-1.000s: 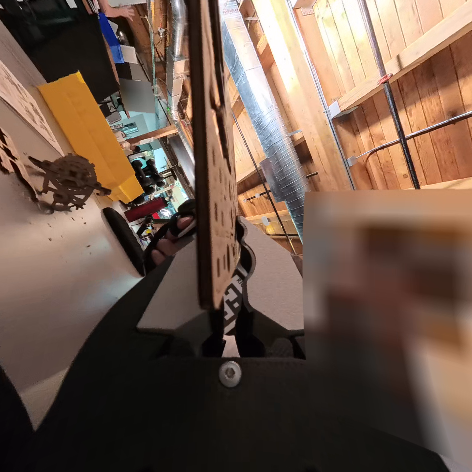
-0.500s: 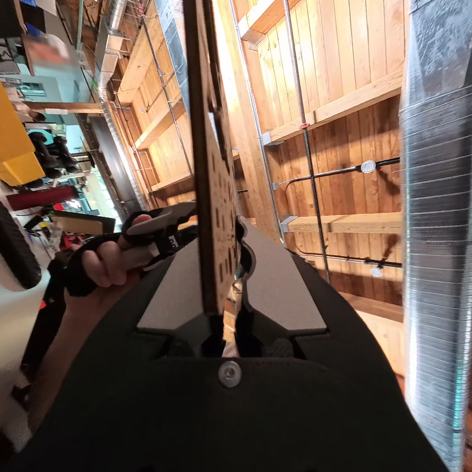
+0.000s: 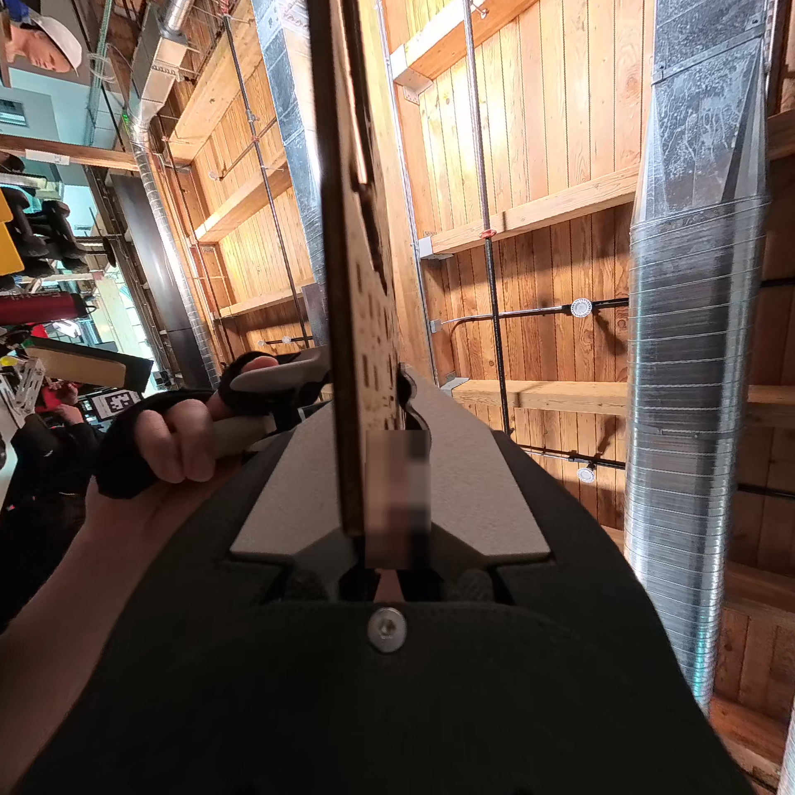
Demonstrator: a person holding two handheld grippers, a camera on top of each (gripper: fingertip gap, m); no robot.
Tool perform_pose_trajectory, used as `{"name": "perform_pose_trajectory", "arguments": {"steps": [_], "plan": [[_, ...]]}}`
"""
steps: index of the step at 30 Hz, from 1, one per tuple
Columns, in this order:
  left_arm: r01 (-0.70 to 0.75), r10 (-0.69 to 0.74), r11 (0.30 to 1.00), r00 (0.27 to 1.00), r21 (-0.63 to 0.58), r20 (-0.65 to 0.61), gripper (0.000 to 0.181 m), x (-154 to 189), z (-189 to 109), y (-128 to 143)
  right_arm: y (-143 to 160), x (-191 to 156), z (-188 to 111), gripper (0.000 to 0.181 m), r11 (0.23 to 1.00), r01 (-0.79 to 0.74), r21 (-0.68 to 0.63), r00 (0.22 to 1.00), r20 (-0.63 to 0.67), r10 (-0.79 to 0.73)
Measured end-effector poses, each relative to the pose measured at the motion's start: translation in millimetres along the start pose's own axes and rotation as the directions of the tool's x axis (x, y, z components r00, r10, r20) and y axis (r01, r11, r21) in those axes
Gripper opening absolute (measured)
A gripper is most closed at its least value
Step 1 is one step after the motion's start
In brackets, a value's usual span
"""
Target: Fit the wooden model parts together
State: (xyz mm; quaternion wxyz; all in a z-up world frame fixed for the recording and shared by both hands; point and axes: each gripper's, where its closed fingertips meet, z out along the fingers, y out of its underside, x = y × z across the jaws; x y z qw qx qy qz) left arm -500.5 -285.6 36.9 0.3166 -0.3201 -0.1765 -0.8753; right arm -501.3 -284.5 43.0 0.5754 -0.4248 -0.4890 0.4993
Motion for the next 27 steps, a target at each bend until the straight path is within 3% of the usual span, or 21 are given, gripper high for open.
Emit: {"name": "perform_pose_trajectory", "arguments": {"steps": [13, 27], "plan": [[0.026, -0.026, 1.000, 1.000, 0.011, -0.006, 0.000, -3.6, -1.4, 0.2, 5.1, -0.5, 0.0, 0.009, 0.992, 0.117, -0.041, 0.992, -0.041, -0.119], [0.030, -0.030, 1.000, 1.000, 0.005, -0.010, 0.000, -3.2, -1.2, -0.4, 4.5, 3.2, -3.3, 0.003, 0.991, 0.130, -0.040, 0.989, -0.070, -0.133]]}}
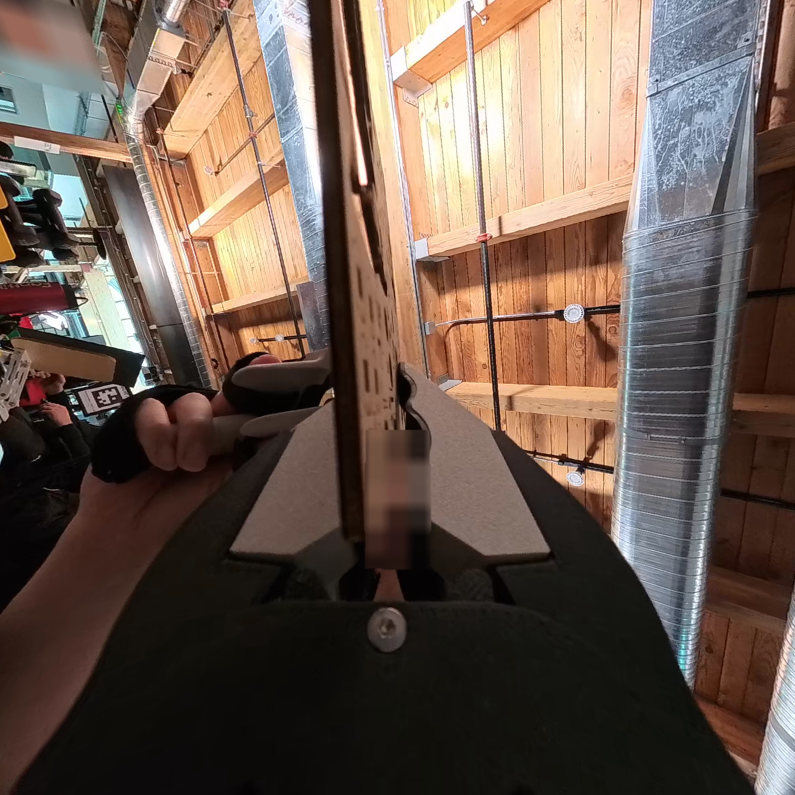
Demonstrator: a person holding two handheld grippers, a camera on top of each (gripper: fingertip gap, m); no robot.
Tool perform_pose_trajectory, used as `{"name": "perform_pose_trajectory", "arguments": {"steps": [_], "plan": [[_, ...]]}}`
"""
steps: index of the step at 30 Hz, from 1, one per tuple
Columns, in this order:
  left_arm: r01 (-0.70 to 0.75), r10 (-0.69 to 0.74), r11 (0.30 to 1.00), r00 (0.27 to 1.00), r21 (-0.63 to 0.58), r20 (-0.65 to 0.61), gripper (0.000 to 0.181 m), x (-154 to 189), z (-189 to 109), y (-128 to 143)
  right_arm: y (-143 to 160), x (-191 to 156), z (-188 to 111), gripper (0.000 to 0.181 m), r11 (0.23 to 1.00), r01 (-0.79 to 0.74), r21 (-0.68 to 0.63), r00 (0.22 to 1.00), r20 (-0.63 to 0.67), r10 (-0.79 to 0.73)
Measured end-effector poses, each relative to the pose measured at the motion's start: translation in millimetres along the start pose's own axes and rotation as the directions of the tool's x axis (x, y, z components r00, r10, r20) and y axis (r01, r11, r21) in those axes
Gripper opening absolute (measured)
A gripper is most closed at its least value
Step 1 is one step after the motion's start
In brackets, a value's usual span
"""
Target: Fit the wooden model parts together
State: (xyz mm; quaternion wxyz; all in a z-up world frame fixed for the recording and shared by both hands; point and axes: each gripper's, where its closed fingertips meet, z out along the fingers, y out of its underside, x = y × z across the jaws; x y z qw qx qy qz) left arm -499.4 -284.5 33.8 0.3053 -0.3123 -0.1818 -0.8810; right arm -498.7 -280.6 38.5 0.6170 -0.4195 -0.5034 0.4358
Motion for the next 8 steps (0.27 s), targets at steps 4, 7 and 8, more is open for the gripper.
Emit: {"name": "perform_pose_trajectory", "arguments": {"steps": [4, 7, 8], "plan": [[-0.001, 0.001, 1.000, 1.000, 0.004, -0.001, 0.000, 0.5, -0.3, -0.5, -0.1, 2.4, -1.5, 0.002, 0.999, -0.032, 0.010, 0.999, 0.006, 0.032], [-0.013, 0.013, 1.000, 1.000, 0.011, -0.001, 0.000, 1.6, -1.3, -2.6, -0.5, 6.3, -4.4, 0.002, 0.997, -0.076, 0.021, 0.997, 0.016, 0.076], [-0.025, 0.025, 1.000, 1.000, 0.012, 0.006, 0.000, 1.9, -2.1, -3.7, 0.6, 8.5, -6.4, 0.002, 0.996, -0.091, 0.018, 0.996, 0.019, 0.091]]}}
